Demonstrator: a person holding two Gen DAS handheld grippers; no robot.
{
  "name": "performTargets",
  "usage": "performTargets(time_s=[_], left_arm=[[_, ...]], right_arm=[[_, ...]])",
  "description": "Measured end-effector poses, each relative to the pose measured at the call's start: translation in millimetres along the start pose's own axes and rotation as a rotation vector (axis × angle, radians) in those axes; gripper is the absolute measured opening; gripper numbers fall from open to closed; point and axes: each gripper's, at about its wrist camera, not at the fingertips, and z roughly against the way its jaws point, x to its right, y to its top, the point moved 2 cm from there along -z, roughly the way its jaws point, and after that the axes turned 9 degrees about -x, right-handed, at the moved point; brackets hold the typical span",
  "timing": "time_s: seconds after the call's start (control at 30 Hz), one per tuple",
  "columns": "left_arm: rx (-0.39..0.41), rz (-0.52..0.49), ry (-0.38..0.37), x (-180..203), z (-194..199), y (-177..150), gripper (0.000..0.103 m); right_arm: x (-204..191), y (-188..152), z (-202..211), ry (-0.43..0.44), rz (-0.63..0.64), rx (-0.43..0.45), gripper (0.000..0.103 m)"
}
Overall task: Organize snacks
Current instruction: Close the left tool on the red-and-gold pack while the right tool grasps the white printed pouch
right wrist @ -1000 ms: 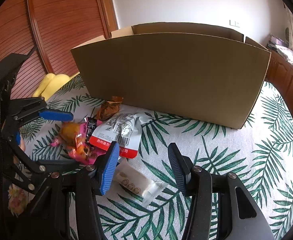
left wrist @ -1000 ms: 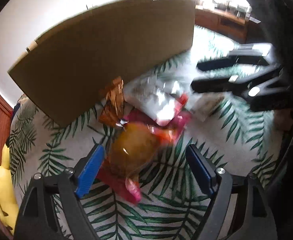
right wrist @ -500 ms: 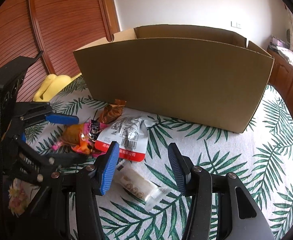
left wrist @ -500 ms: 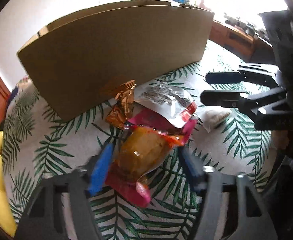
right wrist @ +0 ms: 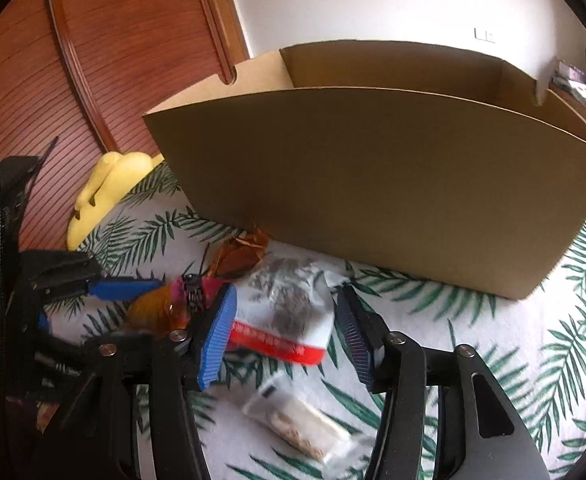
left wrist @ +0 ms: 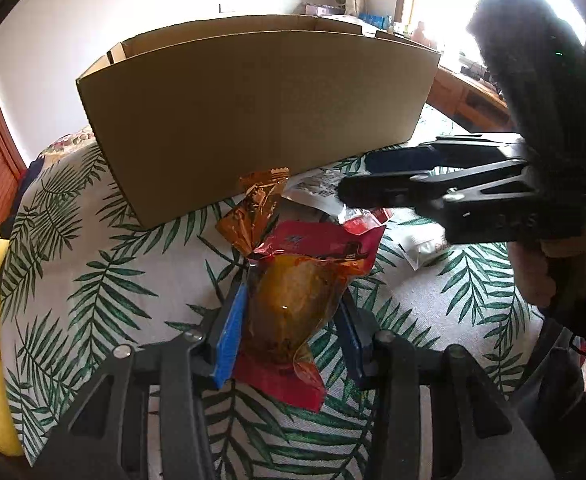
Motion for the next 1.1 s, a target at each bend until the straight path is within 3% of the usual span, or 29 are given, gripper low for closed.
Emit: performTargets(time_s=[0.47, 0.7, 1.1], left_arm=[[0.027, 0.033, -0.022, -9.7, 3.2, -11.8, 0.042], [0.035, 0.045, -0.025, -11.1, 3.9, -15.2, 0.042], [0.035, 0.031, -0.006, 2.7, 5.3, -18.1, 0.042]], right_arm=[[-1.8, 12.5, -33.9, -0.02, -0.022, -0.104, 0.066], [-8.8, 14.0, -39.8, -0.071, 0.044, -0.119, 0.07], [-7.2, 9.1, -37.6, -0.091, 0.103, -0.149, 0.067]])
